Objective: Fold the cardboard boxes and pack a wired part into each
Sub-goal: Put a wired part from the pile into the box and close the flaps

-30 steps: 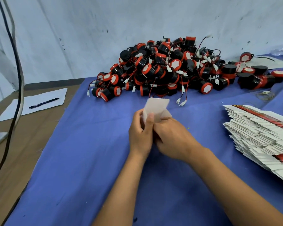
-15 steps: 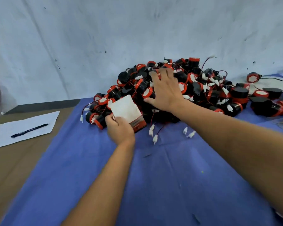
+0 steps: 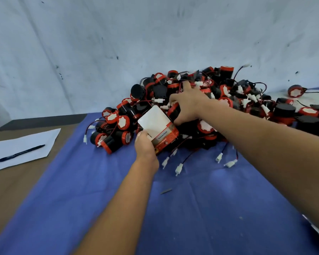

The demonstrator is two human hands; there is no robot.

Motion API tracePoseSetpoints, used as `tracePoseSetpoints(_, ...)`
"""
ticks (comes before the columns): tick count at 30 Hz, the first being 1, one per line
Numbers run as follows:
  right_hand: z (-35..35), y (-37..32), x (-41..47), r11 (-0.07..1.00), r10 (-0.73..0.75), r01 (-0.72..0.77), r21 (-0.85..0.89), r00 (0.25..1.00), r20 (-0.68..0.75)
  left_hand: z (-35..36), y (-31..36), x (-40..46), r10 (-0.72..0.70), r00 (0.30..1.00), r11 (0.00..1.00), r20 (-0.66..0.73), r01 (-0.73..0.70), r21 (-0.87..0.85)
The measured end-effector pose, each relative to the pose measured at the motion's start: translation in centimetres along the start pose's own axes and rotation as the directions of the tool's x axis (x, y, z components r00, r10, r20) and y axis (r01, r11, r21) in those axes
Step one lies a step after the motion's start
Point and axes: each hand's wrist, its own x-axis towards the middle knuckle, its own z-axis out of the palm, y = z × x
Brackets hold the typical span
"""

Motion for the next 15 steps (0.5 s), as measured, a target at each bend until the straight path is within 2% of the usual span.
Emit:
tracePoseSetpoints(4, 2.8, 0.7, -6.7, 0.994, 0.021, -0.028, 0.108, 0.998, 0.061, -1.1, -1.4, -3.4, -0.022, 1.000, 0.996, 0.006, 0.022, 0.090)
tracePoseSetpoints(7, 4.7, 0.1, -10.7, 0.972, 0.052, -0.047, 0.230, 0.999, -0.014, -2.4, -1.8, -6.6, 0.089, 0.996, 0.978, -0.027, -0.082, 0.190)
tracePoseSetpoints(9, 4.9, -0.6, -13.2, 0.969, 0.032, -0.031, 0.245, 0.999, -0.001, -3.7, -1.7, -8.7, 0.197, 0.979, 0.946, -0.052, -0.176, 0.272)
tracePoseSetpoints(12, 5.8, -1.8, -17.2, 0.991, 0.013, -0.021, 0.130, 0.998, 0.060, -6.0, -1.4, -12.1, 0.292, 0.953, 0.919, -0.077, -0.257, 0.297)
tracePoseSetpoints(15, 6.8, -2.8, -21.2, 1.000, -0.028, 0.027, -0.003, 0.999, -0.045, -8.2, -1.3, -15.4, 0.399, 0.907, 0.865, -0.138, -0.322, 0.384)
